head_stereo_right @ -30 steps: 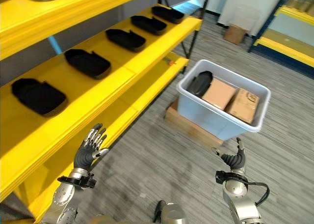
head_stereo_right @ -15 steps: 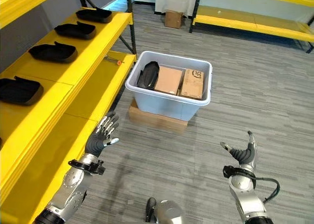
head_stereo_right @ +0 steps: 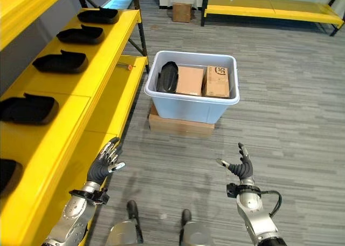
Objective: Move parts from the plastic box to the shelf.
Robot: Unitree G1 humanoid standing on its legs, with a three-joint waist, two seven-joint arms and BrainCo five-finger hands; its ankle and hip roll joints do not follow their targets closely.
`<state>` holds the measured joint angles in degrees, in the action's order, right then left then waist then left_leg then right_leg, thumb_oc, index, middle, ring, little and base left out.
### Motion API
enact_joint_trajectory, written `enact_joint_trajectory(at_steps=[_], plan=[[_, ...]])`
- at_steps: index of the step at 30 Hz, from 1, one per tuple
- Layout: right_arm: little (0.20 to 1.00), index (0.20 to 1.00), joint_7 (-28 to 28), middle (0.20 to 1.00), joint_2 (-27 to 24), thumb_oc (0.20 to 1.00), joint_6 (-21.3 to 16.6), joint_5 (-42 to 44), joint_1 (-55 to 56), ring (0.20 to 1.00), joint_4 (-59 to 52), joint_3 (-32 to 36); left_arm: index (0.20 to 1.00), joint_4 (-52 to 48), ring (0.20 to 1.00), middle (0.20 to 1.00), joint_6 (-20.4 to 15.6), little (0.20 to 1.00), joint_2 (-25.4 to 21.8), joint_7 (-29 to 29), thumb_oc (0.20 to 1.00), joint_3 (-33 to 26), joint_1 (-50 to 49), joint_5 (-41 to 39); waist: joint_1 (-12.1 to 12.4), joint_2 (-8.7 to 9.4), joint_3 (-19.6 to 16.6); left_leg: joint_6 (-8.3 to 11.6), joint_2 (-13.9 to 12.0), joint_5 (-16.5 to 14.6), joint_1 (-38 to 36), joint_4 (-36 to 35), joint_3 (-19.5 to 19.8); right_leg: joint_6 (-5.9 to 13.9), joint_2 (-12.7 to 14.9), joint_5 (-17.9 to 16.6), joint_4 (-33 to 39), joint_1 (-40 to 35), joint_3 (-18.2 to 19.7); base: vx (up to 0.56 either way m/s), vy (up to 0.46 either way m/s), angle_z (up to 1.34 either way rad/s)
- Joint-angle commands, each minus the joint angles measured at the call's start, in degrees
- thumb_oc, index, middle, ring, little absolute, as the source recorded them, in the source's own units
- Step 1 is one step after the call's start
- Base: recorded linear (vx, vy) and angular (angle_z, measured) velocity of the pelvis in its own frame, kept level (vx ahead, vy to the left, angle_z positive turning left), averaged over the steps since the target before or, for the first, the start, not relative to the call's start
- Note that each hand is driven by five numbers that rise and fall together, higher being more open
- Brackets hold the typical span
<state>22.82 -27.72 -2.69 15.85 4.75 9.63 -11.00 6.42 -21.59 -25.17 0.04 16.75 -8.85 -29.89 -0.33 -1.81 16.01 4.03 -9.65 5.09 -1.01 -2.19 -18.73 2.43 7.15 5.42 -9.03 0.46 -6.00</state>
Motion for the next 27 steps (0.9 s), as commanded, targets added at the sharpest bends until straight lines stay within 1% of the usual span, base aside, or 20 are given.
enact_joint_trajectory(at_steps=[1,2,3,6,8,9,10,11,12,13,14,16,17,18,21,22,23,24,26,27], plan=[[1.000,1.000,-1.2,1.000,0.8,1.000,-2.8,3.1,-1.0,1.000,-2.8,-0.3,1.000,-1.8,1.000,1.000,-1.5,1.000,-2.4,-0.6,1.000,-1.8,-1.0,5.1,0.4,2.91,-2.6,-0.31,1.2,-2.3,2.1,4.7,0.1,2.02,-2.0,2.2,-1.7,-4.8,-8.2,0.12,0.194,-0.20],[1.000,1.000,-1.3,1.000,1.6,1.000,-2.7,3.8,-1.5,1.000,-2.8,-0.6,1.000,-0.5,1.000,1.000,-0.3,1.000,-2.7,-0.1,1.000,-2.1,-1.0,5.9,0.7,3.02,-3.1,-0.90,2.1,-2.9,0.9,3.9,0.2,2.28,-2.1,2.2,-2.1,-4.4,-8.3,0.13,0.194,-0.15],[1.000,1.000,-1.3,1.000,1.8,1.000,-2.4,4.4,-1.7,1.000,-2.8,-0.6,1.000,-0.1,1.000,1.000,-0.4,1.000,-2.8,-0.2,1.000,-2.1,-1.1,6.1,0.8,3.05,-3.2,-1.05,2.4,-3.1,0.7,3.8,0.3,2.33,-2.1,2.3,-2.3,-4.3,-8.4,0.11,0.163,-0.19],[1.000,1.000,-0.7,1.000,3.1,1.000,-3.4,5.0,-3.1,1.000,-2.6,-0.3,1.000,0.4,1.000,1.000,-1.0,1.000,-3.3,3.1,1.000,-2.5,-2.0,6.2,1.9,3.07,-3.5,-2.25,3.5,-4.6,-0.2,4.3,0.8,2.50,-1.7,2.4,-4.1,-3.9,-8.9,0.08,0.163,-0.06],[1.000,1.000,0.1,1.000,3.7,1.000,-3.7,4.8,-4.5,1.000,-2.4,-0.4,1.000,0.2,1.000,1.000,-0.1,1.000,-3.5,4.2,1.000,-2.6,-2.0,4.9,2.5,3.03,-3.6,-2.95,4.2,-5.4,-0.7,4.6,1.1,2.76,-1.2,2.2,-5.7,-3.6,-9.1,0.06,0.136,-0.04],[1.000,1.000,0.4,1.000,3.9,1.000,-3.3,4.3,-5.0,1.000,-2.5,-0.3,1.000,0.3,1.000,1.000,0.5,1.000,-3.5,4.4,1.000,-2.6,-2.0,4.6,2.7,3.03,-3.8,-3.42,4.6,-5.8,-1.0,4.7,1.1,3.03,-1.0,1.9,-6.8,-3.4,-9.3,0.08,0.236,-0.03],[1.000,1.000,1.1,1.000,4.2,1.000,-2.0,3.1,-5.8,1.000,-2.8,-0.3,1.000,1.4,1.000,1.000,1.2,1.000,-3.3,4.1,1.000,-2.2,-1.5,5.3,3.0,3.08,-4.1,-4.44,5.5,-6.4,-1.5,4.5,1.0,3.88,-0.5,1.0,-10.2,-2.4,-9.4,0.08,0.321,-0.03],[1.000,1.000,2.2,1.000,4.5,1.000,-1.4,2.8,-6.5,1.000,-2.6,-0.7,1.000,2.3,1.000,1.000,2.1,1.000,-2.8,4.6,1.000,-1.7,-1.0,4.1,3.4,2.75,-4.2,-5.98,6.4,-6.8,-2.8,3.4,1.1,6.16,1.5,-1.5,-18.6,0.8,-10.6,0.07,0.360,-0.14],[1.000,1.000,3.2,1.000,4.8,1.000,-0.6,2.9,-7.0,1.000,-2.8,-0.6,1.000,2.2,1.000,1.000,2.0,1.000,-2.5,4.7,1.000,-1.2,-0.8,5.2,3.7,2.49,-4.0,-7.12,6.9,-7.2,-3.5,2.9,0.8,7.60,3.6,-3.3,-25.5,4.3,-11.9,0.04,0.267,-0.23],[1.000,1.000,3.5,1.000,5.0,1.000,0.0,3.0,-7.2,1.000,-2.8,-0.5,1.000,2.1,1.000,1.000,1.7,1.000,-2.4,4.2,1.000,-0.7,-0.7,6.3,3.8,2.25,-3.9,-7.57,7.1,-7.4,-4.0,2.5,0.8,8.06,5.0,-4.6,-29.1,6.2,-12.1,0.06,0.139,-0.25],[1.000,1.000,3.6,1.000,5.7,1.000,0.7,3.6,-7.4,1.000,-2.6,-0.7,1.000,1.8,1.000,1.000,1.3,1.000,-2.1,2.2,1.000,0.3,-0.4,6.7,4.1,2.54,-3.6,-7.89,7.5,-8.2,-5.1,2.2,0.7,8.78,8.3,-8.1,-30.2,9.4,-12.8,0.12,-0.041,-0.29],[1.000,1.000,3.0,1.000,6.1,1.000,0.4,2.5,-7.2,1.000,-3.3,-1.0,1.000,1.7,1.000,1.000,1.9,1.000,-1.8,0.2,1.000,0.6,0.8,5.7,4.1,3.73,-3.3,-6.48,7.1,-9.2,-6.3,2.4,-0.6,9.03,10.8,-12.1,-17.3,8.6,-15.5,0.23,-0.304,-0.20],[1.000,1.000,3.4,1.000,6.2,1.000,0.2,2.1,-7.2,1.000,-4.0,-1.7,1.000,2.1,1.000,1.000,2.6,1.000,-1.4,-1.4,1.000,1.4,2.8,6.1,3.2,5.34,-2.5,-5.42,7.1,-11.2,-8.0,2.8,-1.1,10.14,12.8,-18.0,-4.4,8.4,-16.0,0.37,-0.520,-0.23],[1.000,1.000,3.6,1.000,6.9,1.000,-0.1,0.8,-7.3,1.000,-3.3,-2.1,1.000,2.6,1.000,1.000,4.1,1.000,-1.1,-2.3,1.000,2.5,3.3,6.6,2.6,6.19,-1.9,-4.99,6.9,-13.1,-9.1,3.3,-1.1,11.42,14.7,-22.2,0.9,10.2,-13.5,0.32,-0.431,-0.25],[1.000,1.000,3.0,1.000,7.2,1.000,-0.4,-0.4,-7.6,1.000,-2.3,-2.4,1.000,2.7,1.000,1.000,6.5,1.000,-1.0,0.2,1.000,3.2,3.2,4.7,2.7,6.11,-1.3,-4.43,5.5,-14.0,-9.7,4.2,-1.4,11.83,16.2,-22.7,5.5,10.5,-13.8,0.24,-0.264,0.06],[1.000,1.000,2.4,1.000,7.1,1.000,0.1,-0.5,-7.6,1.000,-2.3,-2.4,1.000,2.4,1.000,1.000,6.7,1.000,-1.0,0.7,1.000,3.4,2.8,5.3,2.8,5.81,-0.9,-4.24,4.7,-14.4,-9.9,5.2,-1.2,11.93,16.1,-22.4,6.8,9.6,-13.6,0.33,-0.328,0.13],[1.000,1.000,0.2,1.000,6.5,1.000,0.9,1.7,-7.5,1.000,-1.8,-2.4,1.000,2.4,1.000,1.000,6.8,1.000,-1.6,1.5,1.000,3.2,1.7,5.7,3.2,5.70,-0.8,-3.81,4.2,-14.0,-9.4,6.7,-1.0,11.46,14.1,-20.3,6.7,7.1,-14.9,0.44,-0.383,0.11],[1.000,1.000,-0.9,1.000,6.0,1.000,1.2,2.0,-7.3,1.000,-1.3,-2.7,1.000,1.7,1.000,1.000,7.4,1.000,-2.2,2.6,1.000,2.6,0.7,5.4,3.3,5.85,-0.8,-3.75,4.4,-13.9,-9.2,7.8,-0.6,11.05,12.9,-19.5,5.0,6.2,-14.9,0.47,-0.396,0.20],[1.000,1.000,-0.5,1.000,4.7,1.000,0.7,-0.7,-7.4,1.000,-0.4,-3.0,1.000,0.8,1.000,1.000,8.1,1.000,-2.9,3.2,1.000,1.4,-0.7,5.8,3.5,5.74,-1.5,-3.18,3.8,-13.5,-8.7,9.1,-1.2,9.82,11.2,-15.9,2.9,4.5,-15.4,0.40,-0.328,0.44],[1.000,1.000,-0.2,1.000,3.7,1.000,0.2,-1.8,-7.6,1.000,0.7,-3.2,1.000,0.8,1.000,1.000,7.7,1.000,-2.7,4.1,1.000,0.9,-1.2,5.7,3.5,5.61,-2.2,-2.72,2.7,-13.2,-8.2,10.4,-1.9,8.52,9.8,-12.7,1.9,3.1,-15.7,0.40,-0.321,0.36]])
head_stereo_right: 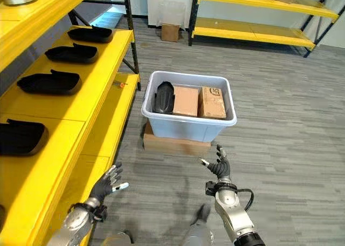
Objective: Move parts from the plastic box to the shelf.
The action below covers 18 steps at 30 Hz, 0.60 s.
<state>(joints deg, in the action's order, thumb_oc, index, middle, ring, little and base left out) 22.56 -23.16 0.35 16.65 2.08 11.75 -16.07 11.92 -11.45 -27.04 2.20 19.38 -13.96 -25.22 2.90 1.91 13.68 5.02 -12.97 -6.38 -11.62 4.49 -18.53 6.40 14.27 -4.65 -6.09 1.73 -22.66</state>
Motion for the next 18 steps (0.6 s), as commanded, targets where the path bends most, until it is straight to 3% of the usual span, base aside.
enact_joint_trajectory(at_steps=[1,4,6,8,9,11,15,17,18], plan=[[1.000,1.000,0.5,1.000,-1.4,1.000,-3.2,-3.9,-5.2,1.000,-0.8,2.0,1.000,-5.1,1.000,1.000,-2.7,1.000,-0.6,2.2,1.000,-1.9,3.5,1.5,0.3,1.76,-0.4,-3.44,5.2,-1.7,2.7,4.5,-2.7,3.58,2.0,-0.7,-1.7,1.0,0.5,0.44,-0.342,0.06],[1.000,1.000,2.1,1.000,-2.4,1.000,-2.7,-3.5,-5.5,1.000,0.4,2.8,1.000,-6.1,1.000,1.000,-2.7,1.000,-0.5,1.7,1.000,-2.2,3.1,2.2,-0.5,1.44,-1.2,-2.76,2.1,-1.7,3.1,7.4,-4.5,1.12,0.4,3.5,-4.2,-0.7,-0.2,0.36,-0.305,-0.16],[1.000,1.000,4.1,1.000,-2.6,1.000,-3.7,-3.2,-5.5,1.000,1.4,4.0,1.000,-5.9,1.000,1.000,-2.2,1.000,-0.2,1.0,1.000,-2.2,3.3,2.4,-1.3,0.94,-1.6,-0.94,-0.8,-1.6,2.9,10.5,-5.6,0.32,-1.6,6.1,-4.5,-2.4,0.2,0.43,-0.392,0.42],[1.000,1.000,3.8,1.000,-2.5,1.000,-4.6,-1.6,-5.3,1.000,1.8,5.3,1.000,-5.6,1.000,1.000,-2.3,1.000,0.2,-1.4,1.000,-2.5,3.3,2.2,-2.1,0.64,-2.1,1.27,-3.4,2.2,4.1,16.3,-7.4,-1.76,-4.2,7.9,-2.6,-4.4,-0.4,0.37,-0.444,0.18],[1.000,1.000,2.5,1.000,-2.5,1.000,-4.5,-0.9,-4.8,1.000,1.3,5.5,1.000,-4.9,1.000,1.000,-1.0,1.000,0.9,-2.2,1.000,-3.7,3.3,-3.0,-2.7,0.74,-2.4,2.08,-5.2,3.9,4.9,20.5,-9.0,-2.95,-5.3,8.8,-1.7,-4.9,-0.6,0.25,-0.362,-0.11],[1.000,1.000,1.3,1.000,-2.3,1.000,-4.0,0.3,-4.2,1.000,0.9,5.5,1.000,-4.4,1.000,1.000,-0.9,1.000,1.4,-2.5,1.000,-4.5,3.8,-3.3,-3.2,0.95,-2.6,2.36,-6.2,4.7,6.1,23.7,-10.0,-3.60,-6.2,9.2,-1.0,-5.3,-0.7,0.16,-0.213,-0.16],[1.000,1.000,-0.7,1.000,-1.2,1.000,-3.5,1.3,-2.5,1.000,1.1,4.6,1.000,-4.3,1.000,1.000,-1.0,1.000,1.9,-3.4,1.000,-5.0,5.3,-2.8,-3.2,0.86,-2.4,1.53,-3.1,4.1,9.1,24.0,-8.1,-3.83,-7.9,9.0,0.3,-6.2,0.3,0.12,-0.078,-0.02],[1.000,1.000,-1.4,1.000,-0.6,1.000,-3.7,2.1,-2.1,1.000,1.6,4.3,1.000,-4.5,1.000,1.000,-0.7,1.000,2.0,-3.3,1.000,-5.3,5.7,-3.0,-3.0,1.03,-1.9,0.25,-1.4,4.8,10.2,21.5,-8.0,-4.02,-8.0,7.7,0.9,-6.0,0.4,0.03,0.022,-0.01],[1.000,1.000,-2.0,1.000,-0.2,1.000,-4.0,1.8,-1.3,1.000,1.5,3.4,1.000,-5.0,1.000,1.000,0.1,1.000,2.1,-3.3,1.000,-5.4,6.2,-2.6,-2.9,0.67,-1.5,0.02,0.1,5.2,10.3,15.3,-7.9,-3.49,-8.3,7.7,1.1,-6.5,0.9,0.10,0.125,0.02]])
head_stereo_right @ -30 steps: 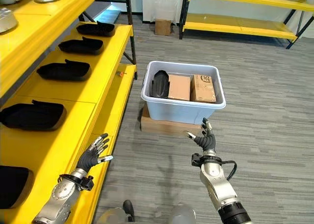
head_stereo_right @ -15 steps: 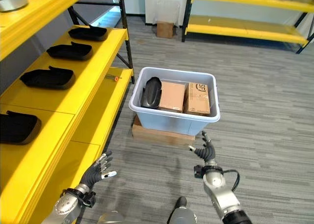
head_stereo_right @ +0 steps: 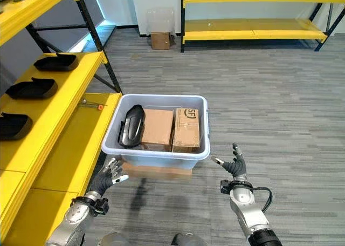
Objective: Move parts from the plastic box to the shelf.
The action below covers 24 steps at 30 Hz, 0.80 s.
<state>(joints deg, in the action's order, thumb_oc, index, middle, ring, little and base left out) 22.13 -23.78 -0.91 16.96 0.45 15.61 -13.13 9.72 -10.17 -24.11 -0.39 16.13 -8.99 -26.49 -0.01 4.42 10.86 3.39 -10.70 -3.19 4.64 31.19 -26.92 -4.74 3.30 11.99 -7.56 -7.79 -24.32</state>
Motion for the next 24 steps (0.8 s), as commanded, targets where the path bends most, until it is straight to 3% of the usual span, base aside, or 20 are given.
enact_joint_trajectory(at_steps=[1,3,4,5,6,10,14,17,24], plan=[[1.000,1.000,-1.8,1.000,0.3,1.000,-2.5,1.3,1.0,1.000,-3.2,-0.6,1.000,-2.9,1.000,1.000,-1.1,1.000,-0.7,-1.3,1.000,-1.6,1.5,-0.9,0.0,-2.42,1.5,2.40,-2.4,4.5,-5.2,-17.3,0.3,7.99,2.4,-8.7,2.9,2.4,2.7,0.22,0.219,0.19],[1.000,1.000,-2.8,1.000,-0.3,1.000,-2.5,1.0,2.0,1.000,-4.0,-2.2,1.000,-2.5,1.000,1.000,-1.3,1.000,-0.3,-2.4,1.000,-0.9,1.4,-1.4,0.1,-3.27,1.8,3.78,-4.0,9.2,-3.8,-24.9,1.0,8.51,2.4,-8.0,3.1,1.2,3.3,0.24,0.267,-0.14],[1.000,1.000,-3.4,1.000,-0.9,1.000,-2.9,0.8,3.1,1.000,-4.8,-3.6,1.000,-2.1,1.000,1.000,-2.0,1.000,0.1,-3.3,1.000,-0.5,0.7,-1.3,0.3,-3.94,2.3,5.45,-7.1,15.0,-2.7,-29.0,2.4,8.94,2.8,-7.3,3.0,0.0,3.6,0.32,0.335,-0.98],[1.000,1.000,-3.6,1.000,-1.5,1.000,-3.0,0.8,3.3,1.000,-5.1,-4.4,1.000,-1.3,1.000,1.000,-2.7,1.000,0.5,-2.8,1.000,-0.6,0.4,-1.4,0.4,-4.25,2.9,6.01,-9.1,16.8,-1.5,-29.2,3.6,8.90,3.3,-5.8,1.4,-0.4,3.8,0.36,0.437,-1.40],[1.000,1.000,-4.5,1.000,-1.7,1.000,-3.0,0.6,2.7,1.000,-4.4,-4.9,1.000,-0.6,1.000,1.000,-3.5,1.000,0.5,-2.4,1.000,-1.3,0.2,-1.2,0.6,-4.39,3.1,5.56,-8.9,14.6,-2.2,-29.3,4.3,8.96,4.0,-4.2,-1.5,0.0,4.0,0.25,0.344,-1.56],[1.000,1.000,-5.4,1.000,-1.8,1.000,-2.7,0.8,2.9,1.000,-4.1,-4.6,1.000,-0.6,1.000,1.000,-3.2,1.000,0.0,-1.4,1.000,-1.9,-0.1,-1.0,0.5,-4.20,3.0,4.50,-7.5,12.0,-3.8,-28.6,3.7,9.11,4.8,-3.4,-4.0,0.3,3.8,0.16,0.223,-0.42],[1.000,1.000,-5.0,1.000,-1.1,1.000,-2.2,0.7,3.8,1.000,-4.6,-4.0,1.000,-0.8,1.000,1.000,-2.4,1.000,-0.6,-0.1,1.000,-2.1,0.1,-0.8,0.2,-3.86,2.3,2.69,-4.4,9.1,-5.6,-28.4,2.8,9.54,4.9,-2.9,-5.4,0.7,3.8,0.18,0.230,0.27],[1.000,1.000,-5.1,1.000,-0.5,1.000,-2.3,-0.4,4.2,1.000,-5.1,-3.9,1.000,-0.8,1.000,1.000,-2.1,1.000,-1.3,-0.1,1.000,-2.2,-0.1,-1.1,0.6,-3.78,2.0,1.42,-1.7,7.9,-6.4,-29.5,4.0,10.19,5.0,-2.9,-5.8,1.3,4.4,0.18,0.211,0.20],[1.000,1.000,-4.8,1.000,-0.7,1.000,-2.7,-0.8,3.1,1.000,-6.6,-3.7,1.000,-0.9,1.000,1.000,-2.4,1.000,-1.9,-0.6,1.000,-2.2,-1.0,-2.1,2.7,-3.30,2.3,-0.80,1.8,6.0,-5.5,-29.7,7.0,11.25,5.8,-2.9,-6.7,2.7,5.7,0.10,0.163,-0.01]])
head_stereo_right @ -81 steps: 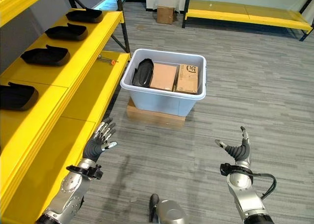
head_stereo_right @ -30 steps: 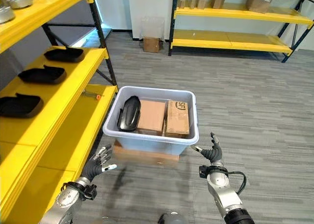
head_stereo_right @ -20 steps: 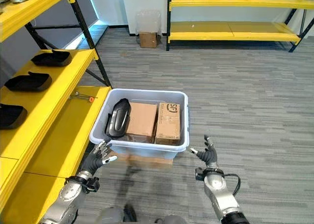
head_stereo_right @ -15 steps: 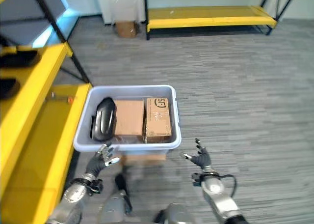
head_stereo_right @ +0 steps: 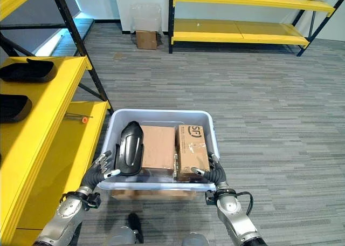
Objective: Move parts from the plastic box to the shelf.
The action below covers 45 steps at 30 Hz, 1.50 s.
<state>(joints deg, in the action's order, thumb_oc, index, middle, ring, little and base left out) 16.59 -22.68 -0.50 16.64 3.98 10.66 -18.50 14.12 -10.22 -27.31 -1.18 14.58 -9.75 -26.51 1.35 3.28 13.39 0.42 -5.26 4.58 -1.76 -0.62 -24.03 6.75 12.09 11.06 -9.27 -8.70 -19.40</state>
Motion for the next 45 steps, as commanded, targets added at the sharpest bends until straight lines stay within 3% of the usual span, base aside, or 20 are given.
enact_joint_trajectory(at_steps=[1,8,12,15,18,20,21,25,28,32,35,38,40,41,42,43,45], plan=[[1.000,1.000,0.8,1.000,-1.7,1.000,-3.0,-0.5,-0.6,1.000,-1.8,1.7,1.000,-5.3,1.000,1.000,-2.4,1.000,1.2,0.4,1.000,-0.6,-0.4,-1.9,1.5,-2.11,-0.2,1.97,-3.4,-1.9,0.9,2.0,4.2,-0.10,-2.9,-2.1,-5.0,3.6,0.8,0.06,0.118,0.01],[1.000,1.000,1.9,1.000,-1.7,1.000,-2.3,-1.7,-2.2,1.000,-3.1,2.0,1.000,-6.0,1.000,1.000,-1.6,1.000,1.1,1.2,1.000,0.0,-0.5,-1.6,2.8,-1.64,-0.3,-0.37,-1.0,-3.2,1.0,1.3,4.6,1.29,-1.4,-3.2,-7.5,4.9,0.8,0.06,0.172,-0.04],[1.000,1.000,2.8,1.000,-1.6,1.000,-2.4,-1.9,-3.3,1.000,-2.6,2.4,1.000,-5.2,1.000,1.000,-1.8,1.000,1.0,1.7,1.000,0.3,0.0,-1.6,3.2,-1.40,-0.4,-2.11,1.0,-3.9,0.7,-0.1,4.4,2.58,-0.5,-4.6,-11.6,6.6,0.6,0.03,0.187,-0.05],[1.000,1.000,3.6,1.000,-1.4,1.000,-1.2,-1.7,-4.6,1.000,-3.6,2.4,1.000,-4.8,1.000,1.000,-2.4,1.000,1.2,0.7,1.000,0.7,0.2,-1.3,3.8,-1.79,-0.2,-3.57,1.8,-4.7,-0.5,-1.6,3.4,3.34,1.5,-6.9,-18.6,11.3,-1.4,0.01,0.122,-0.25],[1.000,1.000,2.9,1.000,-1.4,1.000,-1.1,-1.8,-4.3,1.000,-4.5,2.5,1.000,-4.7,1.000,1.000,-2.6,1.000,1.4,-0.4,1.000,0.5,0.5,-1.3,3.3,-1.44,0.3,-2.90,1.5,-5.3,-1.6,-1.3,2.2,3.14,1.1,-8.4,-14.0,12.3,-2.7,0.02,-0.081,-0.33],[1.000,1.000,2.2,1.000,-1.3,1.000,-0.9,-2.4,-3.9,1.000,-5.3,2.2,1.000,-5.0,1.000,1.000,-3.0,1.000,1.7,-2.1,1.000,0.7,0.9,-1.2,2.6,-0.84,1.0,-1.78,1.0,-5.9,-2.6,-0.7,0.8,3.43,2.0,-12.7,-7.3,13.4,-3.6,0.03,-0.191,-0.19],[1.000,1.000,1.8,1.000,-1.1,1.000,-1.5,-2.4,-3.2,1.000,-5.3,2.2,1.000,-5.3,1.000,1.000,-2.6,1.000,1.7,-3.1,1.000,1.0,1.1,-1.4,1.6,-0.63,1.5,-1.53,0.9,-7.0,-3.4,-0.2,0.7,4.12,3.1,-15.5,-5.8,15.2,-2.1,0.05,-0.197,-0.26],[1.000,1.000,1.1,1.000,-1.4,1.000,-1.6,-1.0,-1.8,1.000,-4.6,3.2,1.000,-5.6,1.000,1.000,-2.1,1.000,2.4,-3.5,1.000,1.1,0.6,-1.0,1.1,-0.92,0.8,-0.40,0.3,-6.4,-4.6,-0.4,0.7,3.56,1.4,-13.8,-1.7,12.5,-3.0,0.09,-0.205,0.10],[1.000,1.000,1.3,1.000,-1.2,1.000,-1.3,-1.3,-1.8,1.000,-3.2,3.2,1.000,-7.0,1.000,1.000,-1.7,1.000,2.9,-2.9,1.000,0.5,-0.5,-0.9,1.8,-1.51,-0.1,0.60,0.0,-5.7,-4.8,-0.5,0.9,1.90,-0.8,-11.1,1.4,8.4,-4.0,0.09,-0.185,0.18],[1.000,1.000,0.5,1.000,-1.2,1.000,-1.3,-2.0,-1.5,1.000,-3.3,3.5,1.000,-8.0,1.000,1.000,-0.9,1.000,2.9,-2.5,1.000,-0.3,-1.6,-0.9,1.9,-1.37,-1.1,1.25,-0.3,-7.0,-5.4,0.3,1.1,1.47,-2.4,-8.6,3.0,5.0,-3.8,0.10,-0.165,-0.20],[1.000,1.000,-0.1,1.000,-1.4,1.000,-0.2,-1.6,-1.3,1.000,-3.9,3.2,1.000,-8.7,1.000,1.000,0.6,1.000,2.8,-3.0,1.000,-0.8,-2.1,-1.1,1.7,-1.33,-1.3,1.73,-1.1,-7.4,-5.1,1.9,0.6,0.66,-3.2,-7.5,3.5,3.4,-4.2,0.06,-0.272,0.03],[1.000,1.000,-0.9,1.000,-1.0,1.000,-0.8,-0.6,-1.8,1.000,-3.7,2.9,1.000,-8.4,1.000,1.000,2.9,1.000,3.3,-6.7,1.000,-1.7,-2.7,-7.2,1.7,-1.67,-0.3,1.91,-1.7,-8.6,-2.8,7.4,-1.8,-0.07,-3.3,-7.1,3.5,2.6,-5.7,-0.05,-0.310,0.16],[1.000,1.000,0.9,1.000,-0.6,1.000,-1.2,0.1,-4.2,1.000,-3.0,2.3,1.000,-6.9,1.000,1.000,3.5,1.000,3.8,-3.4,1.000,-1.6,-2.4,-4.2,2.4,-1.02,1.0,2.32,-4.7,-10.6,1.5,15.8,-1.4,-0.90,-2.3,-6.4,1.8,3.4,-5.4,-0.19,-0.145,0.31],[1.000,1.000,1.1,1.000,-0.6,1.000,-0.9,-0.1,-5.5,1.000,-2.1,2.2,1.000,-6.9,1.000,1.000,4.1,1.000,4.5,-2.1,1.000,-1.0,-2.2,-4.6,2.1,-0.95,1.4,2.82,-7.9,-10.2,1.2,16.4,-2.1,-1.35,-1.9,-5.7,0.6,4.0,-5.5,-0.16,0.266,0.12],[1.000,1.000,1.5,1.000,-0.9,1.000,-0.1,-0.2,-6.5,1.000,-1.5,1.9,1.000,-7.5,1.000,1.000,4.0,1.000,5.4,-1.7,1.000,0.1,-2.0,-4.1,1.5,-1.67,0.7,5.23,-12.4,-4.5,-0.4,14.4,-0.5,-1.84,-1.7,-5.3,0.0,4.8,-4.6,-0.08,0.536,0.04],[1.000,1.000,0.8,1.000,-1.5,1.000,-0.4,-0.2,-7.0,1.000,-0.9,1.8,1.000,-7.2,1.000,1.000,3.9,1.000,5.5,-3.0,1.000,0.3,-1.4,-5.5,1.2,-2.14,-0.1,5.67,-12.9,-4.3,-1.3,12.8,2.0,-1.64,-0.7,-4.6,-1.3,5.8,-3.2,-0.07,0.636,-0.05],[1.000,1.000,0.5,1.000,-1.8,1.000,-0.8,0.2,-6.8,1.000,-0.6,1.8,1.000,-6.1,1.000,1.000,4.0,1.000,5.1,-3.8,1.000,0.1,0.0,-6.5,0.5,-2.78,-1.0,5.56,-13.1,-3.7,-2.2,10.1,1.3,-1.82,0.2,-5.1,-2.2,6.8,-3.3,0.00,0.474,-0.49]])
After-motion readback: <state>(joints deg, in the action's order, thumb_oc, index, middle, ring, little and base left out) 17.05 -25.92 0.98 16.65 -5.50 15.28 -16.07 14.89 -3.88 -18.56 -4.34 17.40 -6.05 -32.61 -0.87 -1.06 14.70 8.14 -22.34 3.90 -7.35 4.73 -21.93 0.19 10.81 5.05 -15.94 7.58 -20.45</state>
